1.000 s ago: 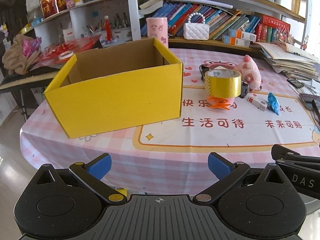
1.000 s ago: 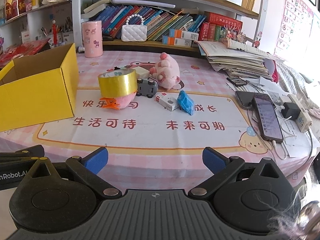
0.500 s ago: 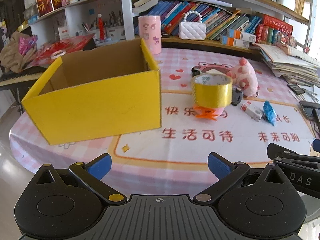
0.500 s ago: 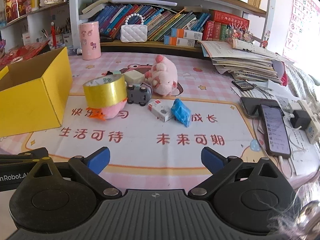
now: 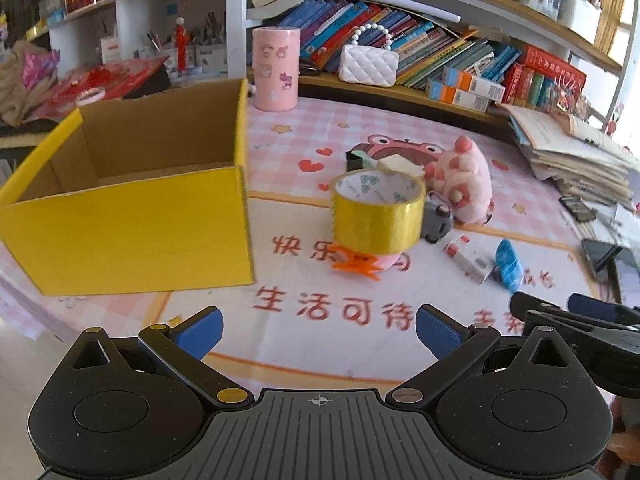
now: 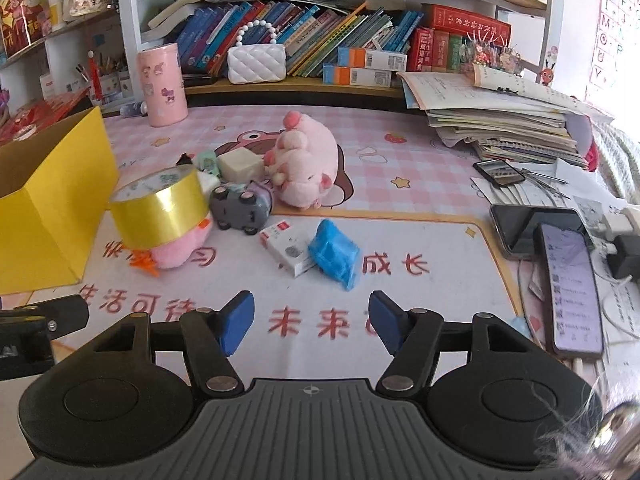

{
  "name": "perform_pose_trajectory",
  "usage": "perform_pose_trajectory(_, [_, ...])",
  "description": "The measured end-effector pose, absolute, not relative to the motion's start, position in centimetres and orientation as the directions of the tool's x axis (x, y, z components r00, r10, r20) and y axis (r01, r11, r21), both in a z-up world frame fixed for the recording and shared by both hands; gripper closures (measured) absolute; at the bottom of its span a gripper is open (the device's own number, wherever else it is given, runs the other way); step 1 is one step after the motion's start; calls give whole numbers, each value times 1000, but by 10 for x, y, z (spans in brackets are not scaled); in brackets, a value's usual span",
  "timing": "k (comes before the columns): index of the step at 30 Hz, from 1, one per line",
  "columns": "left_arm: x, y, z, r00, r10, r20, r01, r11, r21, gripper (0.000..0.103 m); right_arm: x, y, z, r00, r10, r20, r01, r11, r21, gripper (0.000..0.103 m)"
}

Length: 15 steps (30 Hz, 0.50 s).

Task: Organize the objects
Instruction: 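Grasp the gold tape roll with the left tool while the right tool grasps the blue toy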

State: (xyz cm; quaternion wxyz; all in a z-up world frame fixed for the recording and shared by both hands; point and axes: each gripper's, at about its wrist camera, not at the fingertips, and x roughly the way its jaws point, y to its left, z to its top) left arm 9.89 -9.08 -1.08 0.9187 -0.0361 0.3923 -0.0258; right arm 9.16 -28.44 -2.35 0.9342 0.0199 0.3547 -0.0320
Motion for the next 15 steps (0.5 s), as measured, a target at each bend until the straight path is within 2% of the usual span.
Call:
perform_pose_trajectory(4, [107, -99, -7, 717, -85, -691, 26, 995, -96, 1, 115, -299, -30, 749, -43, -662, 72, 997, 17, 41])
perform_pose_trajectory(13, [139, -119, 0, 742, -100, -663, 39, 994, -106, 1, 165, -311, -49, 732, 14, -682, 1, 1000, 22, 48])
perform_pose_trajectory(15, [145, -124, -2, 743, -94, -663, 38, 994, -99, 0, 172, -312, -53, 725, 24, -688, -9, 1000, 25, 54])
